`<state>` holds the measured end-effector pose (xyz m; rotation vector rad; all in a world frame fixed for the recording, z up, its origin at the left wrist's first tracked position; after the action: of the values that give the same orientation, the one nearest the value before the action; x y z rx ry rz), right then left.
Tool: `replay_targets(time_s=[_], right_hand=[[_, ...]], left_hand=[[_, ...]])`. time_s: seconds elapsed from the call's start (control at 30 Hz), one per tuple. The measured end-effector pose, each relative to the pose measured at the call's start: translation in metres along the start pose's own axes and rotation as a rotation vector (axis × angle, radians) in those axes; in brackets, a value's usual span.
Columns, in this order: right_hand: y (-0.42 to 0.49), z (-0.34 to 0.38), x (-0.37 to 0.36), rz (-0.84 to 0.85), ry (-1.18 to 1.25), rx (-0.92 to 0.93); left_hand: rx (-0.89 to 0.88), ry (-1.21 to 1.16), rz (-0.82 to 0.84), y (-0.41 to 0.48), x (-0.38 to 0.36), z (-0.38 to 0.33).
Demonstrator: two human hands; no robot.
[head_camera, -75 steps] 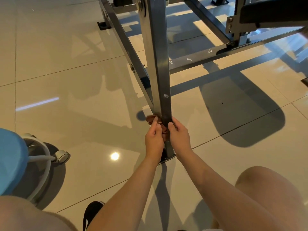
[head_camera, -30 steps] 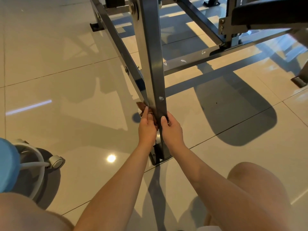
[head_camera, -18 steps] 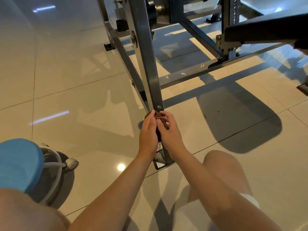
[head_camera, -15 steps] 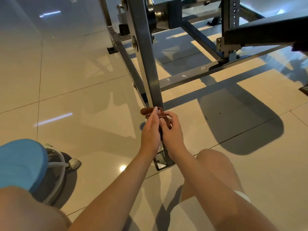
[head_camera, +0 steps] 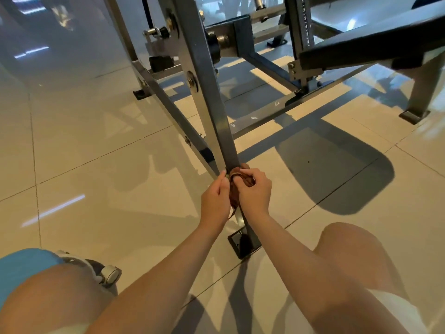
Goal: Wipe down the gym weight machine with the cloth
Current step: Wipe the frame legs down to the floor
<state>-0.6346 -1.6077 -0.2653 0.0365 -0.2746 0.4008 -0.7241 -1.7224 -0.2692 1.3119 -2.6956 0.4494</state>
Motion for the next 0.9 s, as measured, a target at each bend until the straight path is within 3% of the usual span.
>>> replay_targets(time_s=[0.1, 0.3, 0.5, 0.73, 0.9], right_hand=[[-0.003, -0.003, 0.005, -0.043, 0.017, -0.120], [-0.001, 0.046, -0.012, -0.181, 0.042, 0.031], [-0.030, -0.043, 0.002, -0.372, 0.018, -0.367], [-0.016, 0.028, -0.008, -0.402, -0.005, -0.097], [-0.032, -0.042, -0.004, -0.480, 0.017, -0.380]], left_hand=[[-0.017, 0.066, 0.069, 0.003, 0.005, 0.005], [-0.070, 0.016, 0.160, 0.015, 0.018, -0.006], [-0.036, 0.074, 0.336, 0.011, 0.010, 0.014], [-0.052, 0.045, 0.429, 0.009, 0.007, 0.019], [0.008, 0.011, 0.421, 0.017, 0.004, 0.025]])
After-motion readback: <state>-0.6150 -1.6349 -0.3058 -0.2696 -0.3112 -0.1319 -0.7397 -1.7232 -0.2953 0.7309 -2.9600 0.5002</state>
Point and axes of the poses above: each hand's wrist, its own y-axis towards the middle knuckle, its own x-axis out of the back of the hand, z = x × y, the point moved 10 cm from there along y, towards the middle knuckle
